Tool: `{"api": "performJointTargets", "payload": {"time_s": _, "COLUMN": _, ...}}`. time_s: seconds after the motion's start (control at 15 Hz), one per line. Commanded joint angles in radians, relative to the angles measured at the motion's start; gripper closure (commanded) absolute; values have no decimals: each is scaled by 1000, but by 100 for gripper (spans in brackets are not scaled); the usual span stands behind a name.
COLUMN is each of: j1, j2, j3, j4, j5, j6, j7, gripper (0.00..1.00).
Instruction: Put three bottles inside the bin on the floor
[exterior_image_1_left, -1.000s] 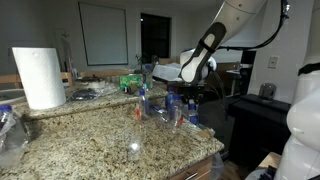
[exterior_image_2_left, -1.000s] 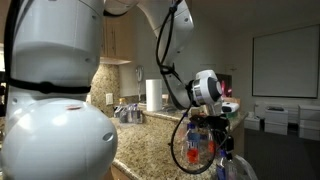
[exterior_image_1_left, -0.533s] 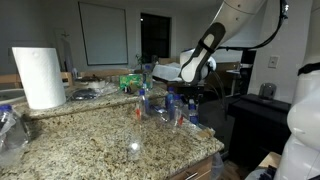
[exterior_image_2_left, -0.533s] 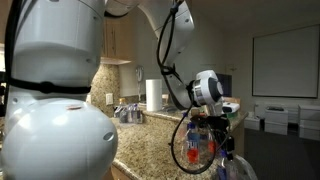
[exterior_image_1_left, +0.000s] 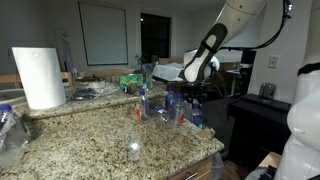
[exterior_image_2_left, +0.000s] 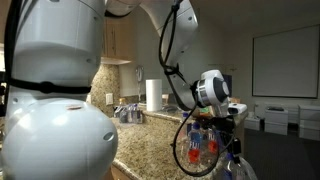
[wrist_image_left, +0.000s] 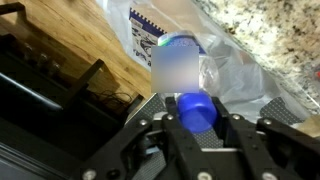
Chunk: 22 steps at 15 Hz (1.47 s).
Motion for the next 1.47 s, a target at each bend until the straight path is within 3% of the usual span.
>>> {"api": "performJointTargets", "payload": {"time_s": 0.0, "j1": 6, "j2": 5, "j3": -4, "j4": -18, "j5": -39, "j6": 8, "j7": 55, "gripper": 33}}
{"api": "performJointTargets", "payload": {"time_s": 0.27, "j1": 4, "j2": -1, "j3": -5, "j4": -14, "j5": -34, "j6": 7, "j7": 59, "gripper": 8}}
{"api": "performJointTargets", "payload": {"time_s": 0.4, "j1": 3, "j2": -10, "j3": 0, "j4": -12, "j5": -19, "j6": 6, "j7": 49, "gripper": 0}}
{"api": "performJointTargets", "payload": {"time_s": 0.73, "j1": 12, "j2": -28, "j3": 39, "j4": 18, "j5": 45, "j6": 11, "j7": -1, "gripper": 0}}
{"api": "performJointTargets", "payload": {"time_s": 1.0, "j1": 29, "j2": -15, "j3": 86, "j4": 128, "j5": 98, "j6": 19, "j7": -32, "gripper": 0}}
{"api": "performJointTargets", "payload": {"time_s": 1.4, "j1": 27, "j2": -8, "j3": 138, "j4": 272, "j5": 319, "j6": 3, "j7": -195, "gripper": 0}}
